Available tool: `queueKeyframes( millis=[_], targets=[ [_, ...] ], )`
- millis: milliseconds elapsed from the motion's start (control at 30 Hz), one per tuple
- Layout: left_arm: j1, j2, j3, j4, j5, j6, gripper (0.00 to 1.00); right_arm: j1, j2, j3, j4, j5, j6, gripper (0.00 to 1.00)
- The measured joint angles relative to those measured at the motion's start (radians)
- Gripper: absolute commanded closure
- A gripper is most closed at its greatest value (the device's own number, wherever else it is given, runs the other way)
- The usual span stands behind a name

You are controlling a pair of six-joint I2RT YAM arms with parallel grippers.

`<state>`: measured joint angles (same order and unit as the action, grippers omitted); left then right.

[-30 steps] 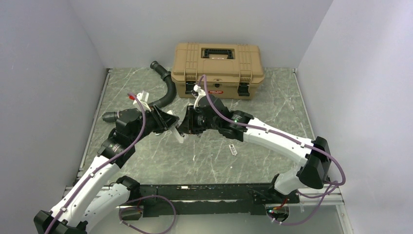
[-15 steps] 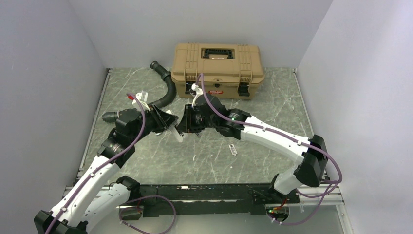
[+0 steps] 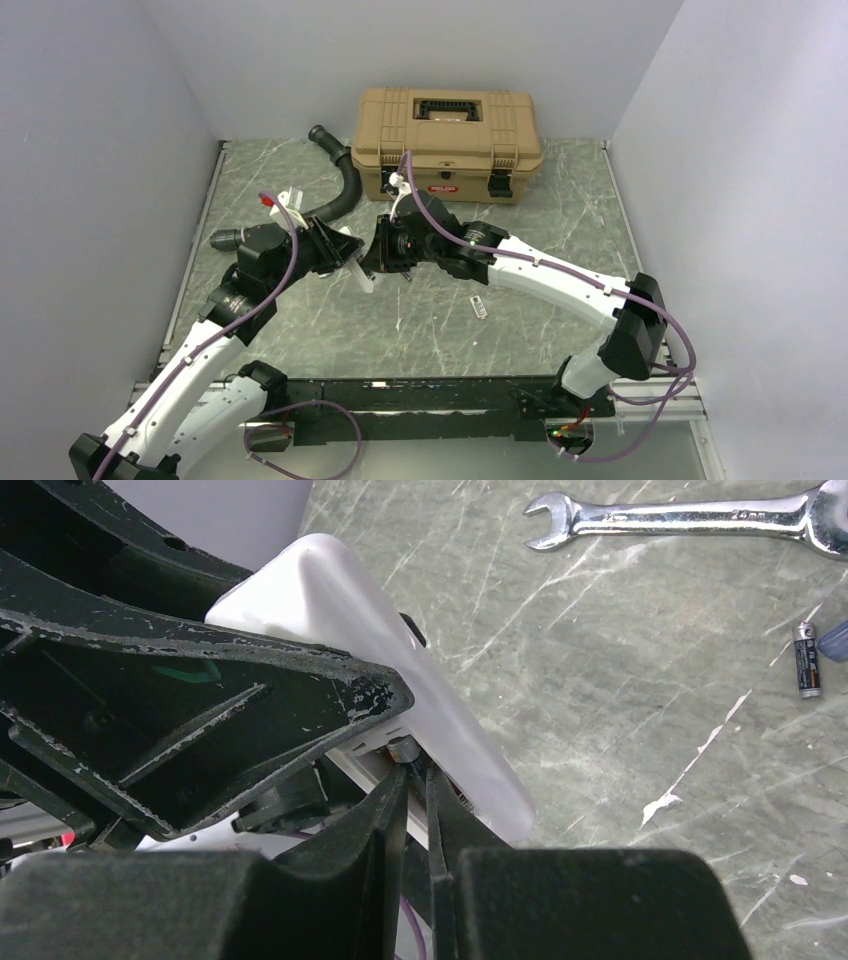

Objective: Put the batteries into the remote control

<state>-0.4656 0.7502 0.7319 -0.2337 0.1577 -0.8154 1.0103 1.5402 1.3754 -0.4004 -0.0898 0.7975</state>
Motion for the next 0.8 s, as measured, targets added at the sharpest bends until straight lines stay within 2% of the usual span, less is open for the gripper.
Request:
queueKeyframes(
  millis=[200,267,367,633,800],
  targets=[
    [0.0,-0.003,0.0,-0.001,0.002,0.0,1.0,0.0,0.001,0.0,0.003,-0.008,0.0,0.85],
    [0.0,-0.007,0.0,-0.001,0.002,0.001,1.0,0.0,0.001,0.0,0.005,-0.011,-0.001,0.8],
    [0.0,-0.011,0.0,-0.005,0.002,0.003,1.0,-0.001,0.001,0.0,0.007,-0.023,-0.005,0.77],
    [0.0,-0.015,0.0,-0.005,0.003,0.01,1.0,-0.002,0.001,0.0,0.01,-0.033,-0.015,0.94],
    [0.0,-0.017,-0.006,-0.002,0.003,0.013,1.0,-0.003,-0.002,-0.003,0.012,-0.034,-0.035,0.99]
  ],
)
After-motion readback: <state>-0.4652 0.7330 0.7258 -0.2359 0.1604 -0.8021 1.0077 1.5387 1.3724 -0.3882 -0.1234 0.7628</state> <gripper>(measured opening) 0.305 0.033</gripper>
